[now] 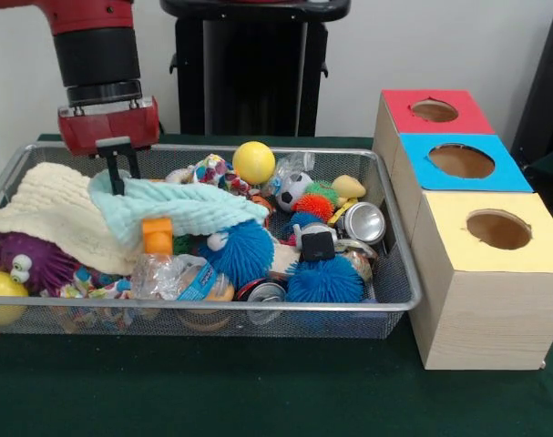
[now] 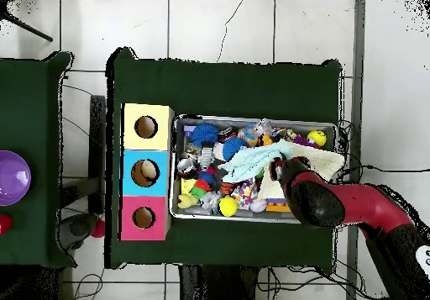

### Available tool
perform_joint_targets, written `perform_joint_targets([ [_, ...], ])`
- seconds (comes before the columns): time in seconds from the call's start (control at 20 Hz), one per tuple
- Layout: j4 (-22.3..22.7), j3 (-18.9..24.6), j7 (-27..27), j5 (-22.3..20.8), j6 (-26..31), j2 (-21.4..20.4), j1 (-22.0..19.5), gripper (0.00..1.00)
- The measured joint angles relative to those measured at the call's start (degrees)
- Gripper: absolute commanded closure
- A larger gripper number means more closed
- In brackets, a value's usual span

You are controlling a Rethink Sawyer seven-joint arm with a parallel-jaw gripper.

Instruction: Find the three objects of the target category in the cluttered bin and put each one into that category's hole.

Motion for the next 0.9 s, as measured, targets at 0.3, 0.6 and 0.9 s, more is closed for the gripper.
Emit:
perform_joint_targets([
  [0.3,0.01,4.03,-0.55,0.07,3.25,-0.31,-0.91,1.00],
  [0.6,0.03,7.65,-0.55,0.16,7.43,-0.50,-1.03,1.00],
  [0.9,0.06,11.46,-0.75,1.41,11.83,-2.00,-2.73,1.00],
])
